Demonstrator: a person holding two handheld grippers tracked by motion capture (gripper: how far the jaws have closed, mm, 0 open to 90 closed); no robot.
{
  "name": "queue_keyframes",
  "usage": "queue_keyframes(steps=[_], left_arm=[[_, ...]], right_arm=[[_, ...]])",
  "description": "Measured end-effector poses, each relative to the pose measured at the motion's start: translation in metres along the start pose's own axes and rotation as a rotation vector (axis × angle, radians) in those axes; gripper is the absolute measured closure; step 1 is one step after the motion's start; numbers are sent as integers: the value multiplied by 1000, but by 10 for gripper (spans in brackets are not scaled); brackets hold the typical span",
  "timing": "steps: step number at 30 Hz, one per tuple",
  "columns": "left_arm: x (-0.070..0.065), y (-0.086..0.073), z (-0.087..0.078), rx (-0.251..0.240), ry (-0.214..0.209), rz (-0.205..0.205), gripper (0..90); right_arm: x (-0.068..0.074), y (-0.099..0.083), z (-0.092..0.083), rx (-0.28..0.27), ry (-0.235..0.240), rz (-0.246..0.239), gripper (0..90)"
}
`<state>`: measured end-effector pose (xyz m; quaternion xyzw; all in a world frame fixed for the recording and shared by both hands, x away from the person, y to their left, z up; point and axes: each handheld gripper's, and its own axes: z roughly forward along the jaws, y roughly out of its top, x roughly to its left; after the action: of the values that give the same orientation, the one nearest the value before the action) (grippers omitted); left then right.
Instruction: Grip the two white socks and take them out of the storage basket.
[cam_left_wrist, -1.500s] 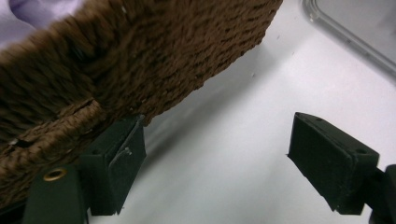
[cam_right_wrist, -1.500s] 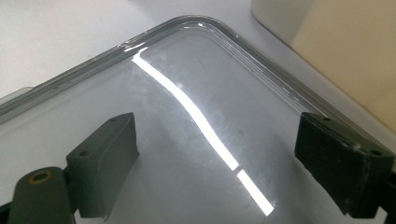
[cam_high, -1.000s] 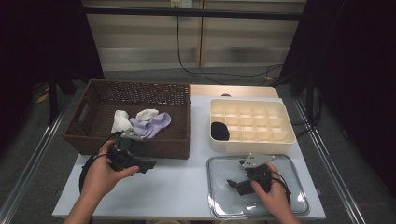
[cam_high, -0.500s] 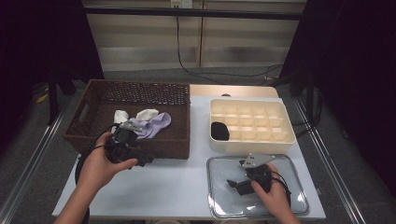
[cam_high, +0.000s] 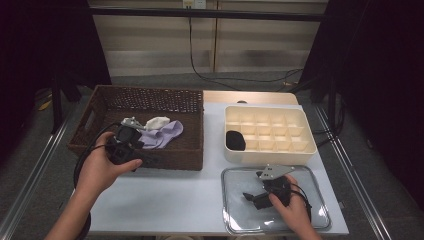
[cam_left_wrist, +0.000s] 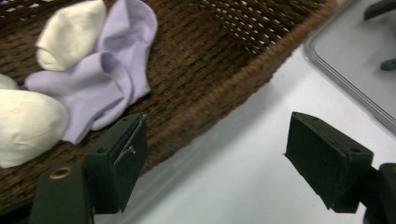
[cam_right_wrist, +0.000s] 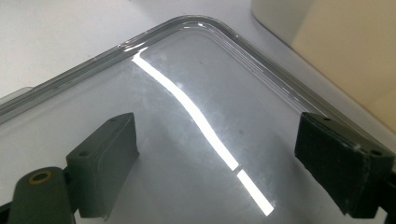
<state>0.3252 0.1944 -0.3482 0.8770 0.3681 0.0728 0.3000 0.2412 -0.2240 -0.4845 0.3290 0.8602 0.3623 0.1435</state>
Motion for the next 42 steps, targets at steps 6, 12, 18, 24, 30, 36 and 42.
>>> queue_keyframes(steps=[6, 12, 18, 24, 30, 36, 42], left_arm=[[12, 8, 4, -13, 20, -32, 206], [29, 17, 10, -35, 46, -73, 207], [46, 19, 21, -36, 63, -107, 207], [57, 22, 31, -32, 80, -133, 209], [68, 22, 38, -38, 82, -170, 212], [76, 26, 42, -45, 107, -189, 215], [82, 28, 50, -27, 124, -210, 216]], right_arm=[[0, 0, 0, 0, 0, 1, 126], [0, 0, 0, 0, 0, 0, 125], [0, 0, 0, 0, 0, 0, 126], [0, 0, 0, 0, 0, 0, 125], [0, 0, 0, 0, 0, 0, 125], [0, 0, 0, 0, 0, 0, 125], [0, 0, 0, 0, 0, 0, 125]])
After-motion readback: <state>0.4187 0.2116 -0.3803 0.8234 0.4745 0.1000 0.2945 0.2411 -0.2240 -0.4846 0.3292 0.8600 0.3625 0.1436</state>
